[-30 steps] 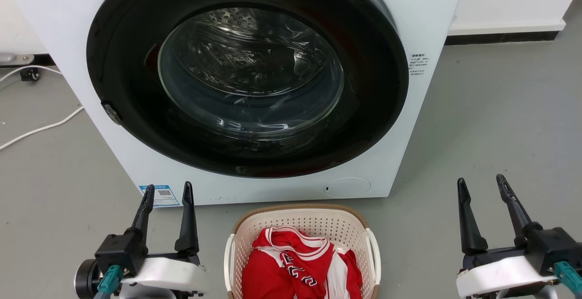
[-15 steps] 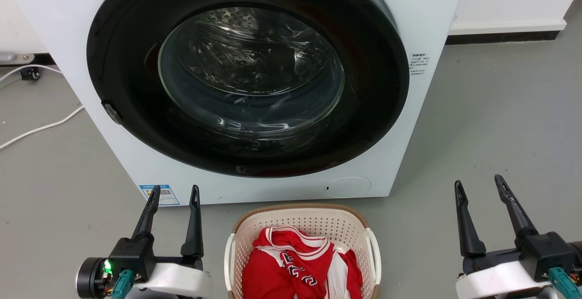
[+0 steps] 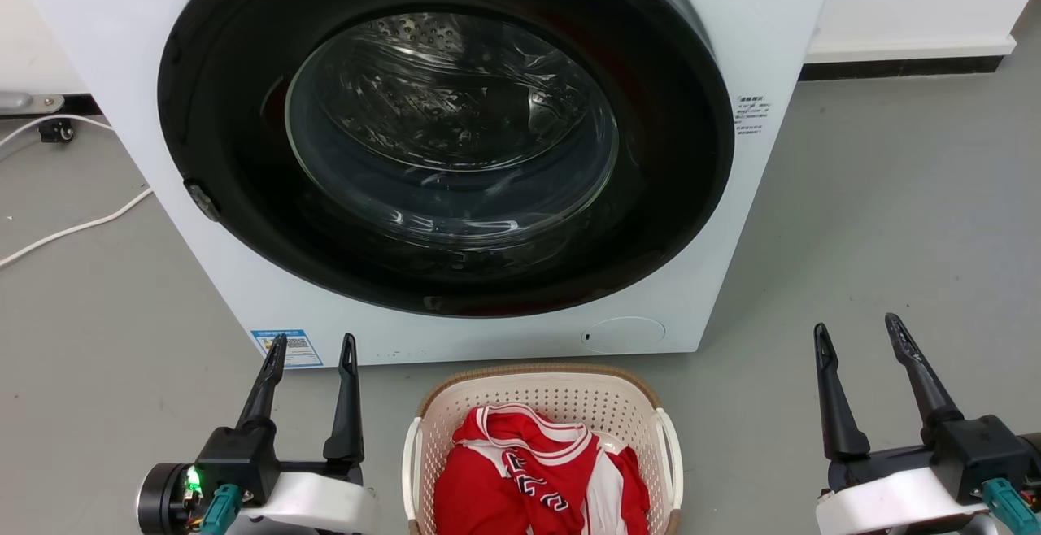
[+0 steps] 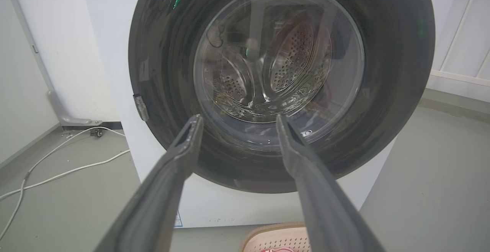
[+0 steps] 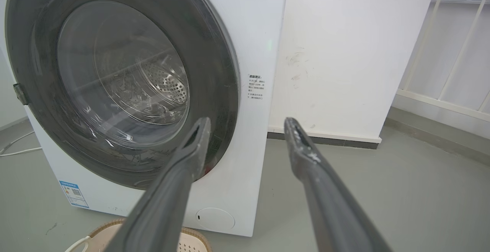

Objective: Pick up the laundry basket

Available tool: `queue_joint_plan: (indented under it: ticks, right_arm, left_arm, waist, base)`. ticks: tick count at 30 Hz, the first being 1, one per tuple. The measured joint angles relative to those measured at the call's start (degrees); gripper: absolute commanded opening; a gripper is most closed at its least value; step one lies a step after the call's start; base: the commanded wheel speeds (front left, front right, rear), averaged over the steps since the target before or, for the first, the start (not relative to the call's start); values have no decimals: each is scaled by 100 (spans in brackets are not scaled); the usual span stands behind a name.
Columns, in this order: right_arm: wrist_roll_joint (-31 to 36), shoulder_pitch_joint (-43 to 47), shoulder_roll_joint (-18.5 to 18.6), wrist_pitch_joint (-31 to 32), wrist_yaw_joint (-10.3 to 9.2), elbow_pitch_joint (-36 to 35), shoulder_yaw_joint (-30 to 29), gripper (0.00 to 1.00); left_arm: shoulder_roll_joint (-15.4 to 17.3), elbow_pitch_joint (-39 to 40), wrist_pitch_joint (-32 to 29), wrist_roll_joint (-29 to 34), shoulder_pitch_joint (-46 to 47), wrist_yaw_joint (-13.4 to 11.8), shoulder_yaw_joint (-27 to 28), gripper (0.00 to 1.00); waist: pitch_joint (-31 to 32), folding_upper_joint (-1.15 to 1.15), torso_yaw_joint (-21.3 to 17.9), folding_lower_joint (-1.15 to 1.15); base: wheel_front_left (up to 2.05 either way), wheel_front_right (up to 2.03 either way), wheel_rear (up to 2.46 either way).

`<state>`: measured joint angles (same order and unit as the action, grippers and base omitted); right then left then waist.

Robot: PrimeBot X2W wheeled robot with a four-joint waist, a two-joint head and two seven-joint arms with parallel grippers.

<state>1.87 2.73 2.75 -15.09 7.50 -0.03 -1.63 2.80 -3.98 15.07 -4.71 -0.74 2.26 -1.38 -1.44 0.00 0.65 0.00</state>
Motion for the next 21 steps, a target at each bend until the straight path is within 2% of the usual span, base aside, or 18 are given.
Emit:
queue_joint_plan:
  ticks: [13,21]
  right_arm:
    - [-42,-7,1,0,0,12,45,100]
    - [83,-546,3,-1,0,257,408,100]
  left_arm:
    - [0,-59,0,0,5,-24,21,100]
    - [1,-854,0,51,684,78,-64,100]
  waist:
    - [-77,0,-11,0]
    - [-537,0,-17,0]
  base:
    - [0,0,0]
    - [0,0,0]
